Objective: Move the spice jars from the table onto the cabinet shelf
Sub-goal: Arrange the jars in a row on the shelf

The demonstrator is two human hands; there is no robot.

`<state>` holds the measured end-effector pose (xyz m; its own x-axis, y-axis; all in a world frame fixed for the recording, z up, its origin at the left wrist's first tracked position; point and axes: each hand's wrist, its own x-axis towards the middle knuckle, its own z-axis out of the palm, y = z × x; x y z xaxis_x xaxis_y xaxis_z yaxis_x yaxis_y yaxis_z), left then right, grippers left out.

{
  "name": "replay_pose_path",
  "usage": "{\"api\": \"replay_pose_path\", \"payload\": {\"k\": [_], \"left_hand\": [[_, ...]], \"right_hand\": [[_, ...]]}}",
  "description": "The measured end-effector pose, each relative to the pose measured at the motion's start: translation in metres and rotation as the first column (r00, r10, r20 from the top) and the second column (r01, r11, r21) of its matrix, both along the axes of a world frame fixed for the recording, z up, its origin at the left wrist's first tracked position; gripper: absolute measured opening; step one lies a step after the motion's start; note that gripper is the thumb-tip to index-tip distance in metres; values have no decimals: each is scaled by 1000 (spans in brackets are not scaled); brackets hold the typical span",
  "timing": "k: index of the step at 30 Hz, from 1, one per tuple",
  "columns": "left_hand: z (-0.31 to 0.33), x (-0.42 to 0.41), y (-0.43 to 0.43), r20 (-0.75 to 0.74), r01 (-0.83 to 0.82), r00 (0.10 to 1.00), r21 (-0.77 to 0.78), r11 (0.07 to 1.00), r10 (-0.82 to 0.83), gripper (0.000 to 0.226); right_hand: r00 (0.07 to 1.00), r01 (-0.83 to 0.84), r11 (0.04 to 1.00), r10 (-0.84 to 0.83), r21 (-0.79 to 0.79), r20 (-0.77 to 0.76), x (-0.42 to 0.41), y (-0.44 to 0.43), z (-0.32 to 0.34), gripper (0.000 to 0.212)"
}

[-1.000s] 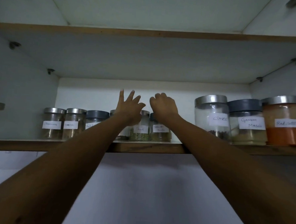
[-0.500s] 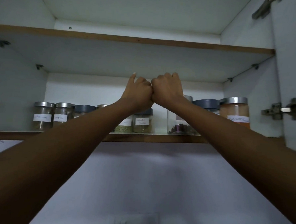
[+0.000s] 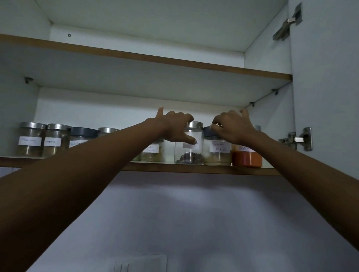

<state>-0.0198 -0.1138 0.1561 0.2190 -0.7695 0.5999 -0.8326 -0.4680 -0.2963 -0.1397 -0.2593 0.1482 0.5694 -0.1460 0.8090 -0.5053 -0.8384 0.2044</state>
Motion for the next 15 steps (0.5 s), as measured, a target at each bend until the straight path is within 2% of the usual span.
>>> {"api": "replay_pose_path", "payload": {"k": [4,7,11,15], "left_hand": [[-1,-2,-2,32,-54,998,50,997,53,94],[-6,0,-3,50,-44,998,43,998,42,99],[-16,6,-7,68,-18,997,-8,1000,19,103],[-18,12,-12,50,-6,999,-50,999,9,102]], "right_hand": [[995,-73,993,79,92,-67,-3,-5,-4,38],[991,-66,995,74,79,-113,-5,-6,-4,28],[978,-36,999,41,25,-205,-4,-8,-2,34],[971,-102,994,106,32,-215,-1,-10,3,33]]}}
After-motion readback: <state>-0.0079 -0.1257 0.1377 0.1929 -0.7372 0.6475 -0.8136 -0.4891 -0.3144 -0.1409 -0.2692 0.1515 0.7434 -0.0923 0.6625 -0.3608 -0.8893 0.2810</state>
